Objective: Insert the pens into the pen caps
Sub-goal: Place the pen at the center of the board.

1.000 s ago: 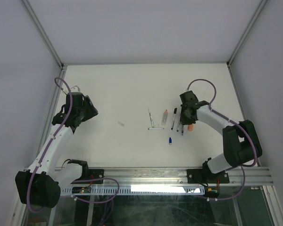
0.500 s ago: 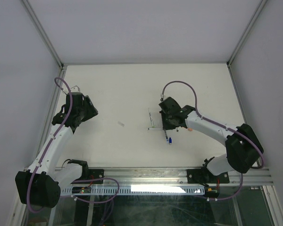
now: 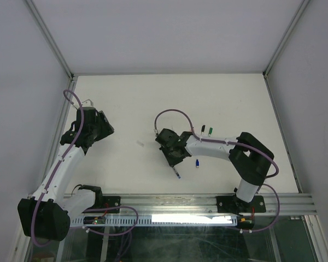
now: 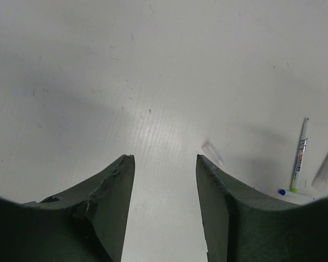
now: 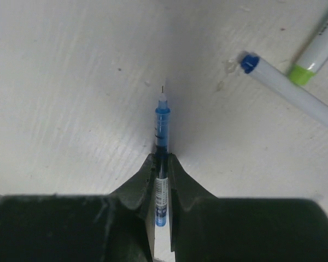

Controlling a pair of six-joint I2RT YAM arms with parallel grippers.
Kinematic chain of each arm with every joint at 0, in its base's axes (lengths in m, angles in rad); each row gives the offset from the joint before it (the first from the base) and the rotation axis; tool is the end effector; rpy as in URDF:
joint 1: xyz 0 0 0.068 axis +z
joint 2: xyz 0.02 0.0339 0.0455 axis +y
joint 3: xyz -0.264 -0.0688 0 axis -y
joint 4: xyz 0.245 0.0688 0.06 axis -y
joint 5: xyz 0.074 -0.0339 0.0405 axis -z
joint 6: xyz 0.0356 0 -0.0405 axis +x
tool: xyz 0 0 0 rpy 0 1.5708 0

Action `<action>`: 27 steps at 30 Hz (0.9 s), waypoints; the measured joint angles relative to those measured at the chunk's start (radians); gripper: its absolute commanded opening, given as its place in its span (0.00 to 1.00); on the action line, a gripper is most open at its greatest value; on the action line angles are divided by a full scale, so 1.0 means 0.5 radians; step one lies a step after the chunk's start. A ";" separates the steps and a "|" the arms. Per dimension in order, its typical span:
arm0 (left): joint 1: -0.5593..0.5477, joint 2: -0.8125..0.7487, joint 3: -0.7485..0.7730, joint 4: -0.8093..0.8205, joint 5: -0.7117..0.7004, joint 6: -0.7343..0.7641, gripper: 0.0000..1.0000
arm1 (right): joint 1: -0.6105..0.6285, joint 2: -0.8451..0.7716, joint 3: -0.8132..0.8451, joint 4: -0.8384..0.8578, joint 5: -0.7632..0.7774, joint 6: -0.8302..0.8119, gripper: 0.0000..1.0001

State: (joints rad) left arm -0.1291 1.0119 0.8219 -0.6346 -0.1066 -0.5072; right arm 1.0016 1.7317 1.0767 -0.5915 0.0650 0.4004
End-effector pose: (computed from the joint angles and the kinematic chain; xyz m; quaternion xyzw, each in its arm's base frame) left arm 0.2050 -0.0228 0.2697 -0.1938 0.9097 -0.0667 0.3612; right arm 0.1787 0.2751 0.1686 -0.2870 0.9437 0.0796 0.1440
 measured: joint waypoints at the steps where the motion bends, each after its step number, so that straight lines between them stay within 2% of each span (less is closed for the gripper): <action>1: 0.000 0.000 0.000 0.000 0.003 0.000 0.49 | 0.024 0.011 0.008 -0.001 0.000 -0.008 0.10; 16: 0.000 0.000 0.000 0.000 0.007 0.002 0.50 | 0.090 0.067 0.074 -0.086 0.010 -0.021 0.23; 23: 0.000 -0.006 -0.001 0.005 0.027 0.005 0.50 | 0.108 0.119 0.136 -0.153 0.011 -0.010 0.17; 27: 0.000 -0.006 -0.001 0.040 0.137 0.005 0.48 | 0.108 0.157 0.185 -0.173 0.040 0.035 0.16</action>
State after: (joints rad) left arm -0.1291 1.0088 0.8215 -0.6147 -0.0380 -0.5045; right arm 1.0554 1.8103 1.1694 -0.6781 0.0849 0.4179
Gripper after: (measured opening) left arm 0.491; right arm 0.168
